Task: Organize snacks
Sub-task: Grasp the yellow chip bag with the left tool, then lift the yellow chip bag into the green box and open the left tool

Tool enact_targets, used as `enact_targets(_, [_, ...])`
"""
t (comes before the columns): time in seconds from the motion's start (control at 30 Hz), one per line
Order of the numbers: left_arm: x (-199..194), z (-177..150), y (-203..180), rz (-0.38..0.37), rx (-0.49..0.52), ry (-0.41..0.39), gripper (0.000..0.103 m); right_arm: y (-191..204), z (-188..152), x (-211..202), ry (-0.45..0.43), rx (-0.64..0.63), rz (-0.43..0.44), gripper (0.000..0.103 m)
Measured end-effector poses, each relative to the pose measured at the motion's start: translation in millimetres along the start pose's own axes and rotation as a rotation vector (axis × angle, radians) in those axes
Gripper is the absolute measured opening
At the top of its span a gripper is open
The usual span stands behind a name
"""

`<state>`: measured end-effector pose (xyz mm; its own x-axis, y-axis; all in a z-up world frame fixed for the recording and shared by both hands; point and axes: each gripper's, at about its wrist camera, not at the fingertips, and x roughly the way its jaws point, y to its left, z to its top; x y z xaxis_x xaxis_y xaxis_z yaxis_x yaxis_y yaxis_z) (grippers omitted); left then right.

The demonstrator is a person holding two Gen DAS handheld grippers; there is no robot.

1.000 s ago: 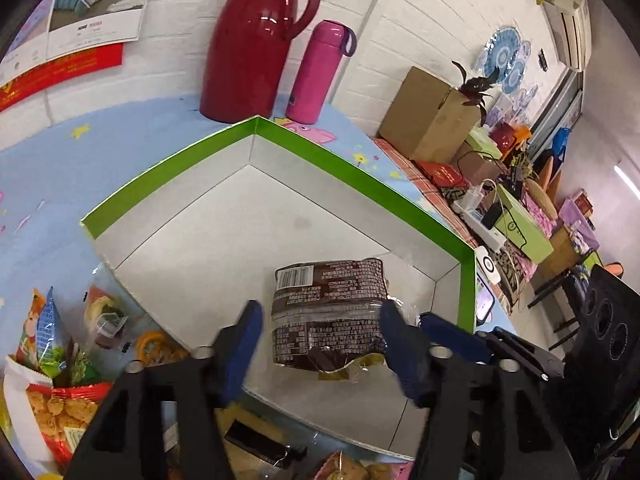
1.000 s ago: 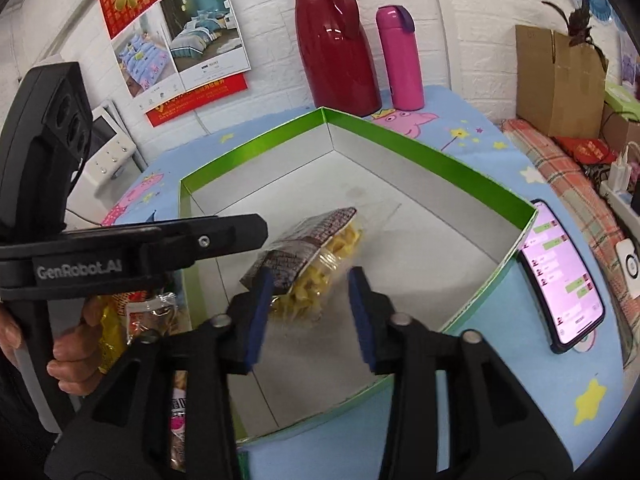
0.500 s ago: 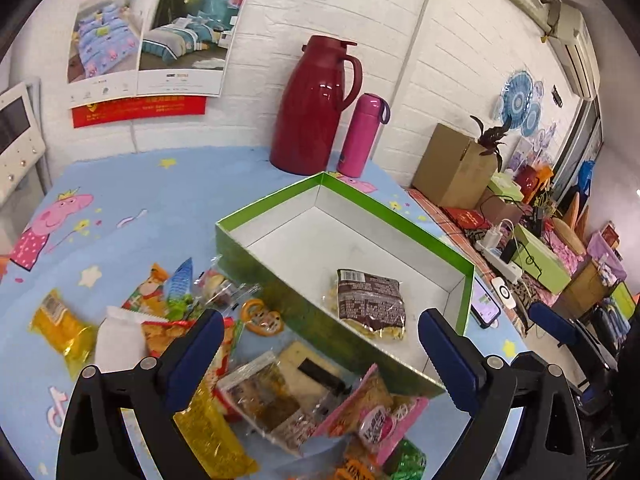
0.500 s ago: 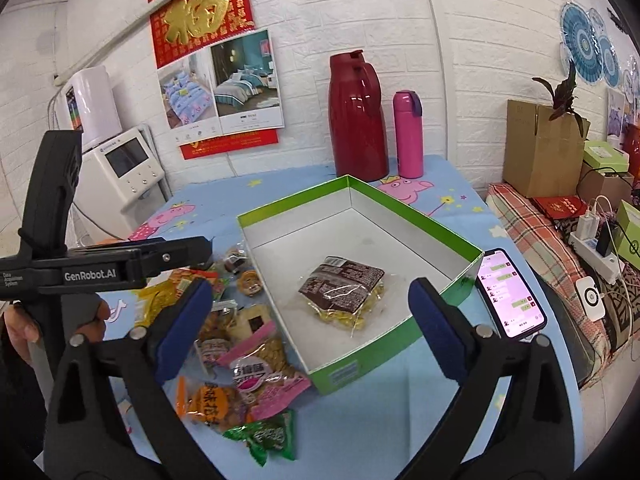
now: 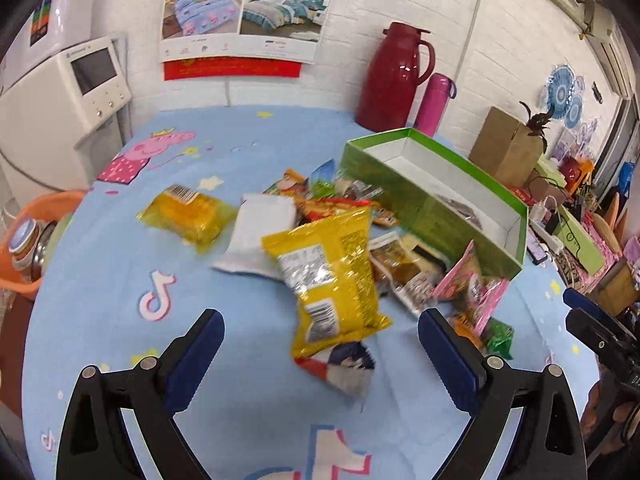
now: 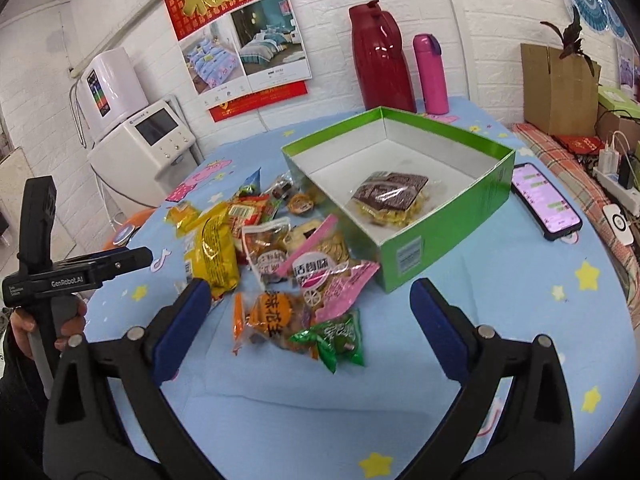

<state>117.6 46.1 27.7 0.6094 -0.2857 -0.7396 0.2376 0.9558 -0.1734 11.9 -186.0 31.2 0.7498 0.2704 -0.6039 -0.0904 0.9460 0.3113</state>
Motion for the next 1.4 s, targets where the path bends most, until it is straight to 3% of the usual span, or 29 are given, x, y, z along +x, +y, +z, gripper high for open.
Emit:
enact_targets(0.17, [3.8, -14.2, 19.7, 0.019, -0.021, 0.017, 0.099, 26.4, -4.1, 23.2, 0.049, -0.032, 0.066, 0.099])
enact_targets(0.3, [13.1, -6.4, 27.1, -0.038, -0.047, 0.011, 0.099, 53.8, 6.5, 59.4, 0.097, -0.075, 0.179, 0.097])
enact_targets(0.37, [20.2, -0.9, 29.0, -0.07, -0.062, 0.009, 0.099, 64.2, 11.6, 83.3, 0.141, -0.091, 0.226, 0.075])
enact_targets(0.47, [28.2, 3.5, 32.6, -0.146, -0.076, 0.012, 0.09, 72.5, 13.5, 117.8, 0.221, -0.117, 0.245, 0.062])
enact_targets(0.57, [37.1, 9.0, 37.7, -0.197, -0.095, 0.021, 0.08, 74.9, 13.1, 137.0, 0.252, -0.117, 0.253, 0.061])
enact_targets(0.77, [64.8, 18.0, 36.9, -0.261, -0.092, 0.064, 0.079, 74.6, 16.2, 156.8, 0.281, -0.112, 0.256, 0.061])
enact_targets(0.87, [82.6, 19.0, 34.7, -0.285, -0.085, 0.106, 0.063, 73.1, 14.9, 171.5, 0.301, -0.111, 0.243, 0.06])
enact_targets(0.9, [89.2, 18.7, 34.4, -0.298, -0.088, 0.125, 0.051, 73.0, 13.7, 173.2, 0.308, -0.113, 0.251, 0.057])
enact_targets(0.93, [93.6, 18.5, 35.4, -0.328, -0.104, 0.135, 0.042, 74.0, 12.6, 173.8, 0.311, -0.112, 0.275, 0.046])
enact_targets(1.1, [82.1, 17.9, 27.0, -0.329, -0.085, 0.115, 0.036, 75.5, 13.4, 155.8, 0.264, -0.115, 0.277, 0.04])
enact_targets(1.4, [22.7, 51.0, -16.1, -0.355, 0.013, -0.027, 0.036, 67.4, 47.1, 84.9, 0.071, -0.144, 0.266, 0.04])
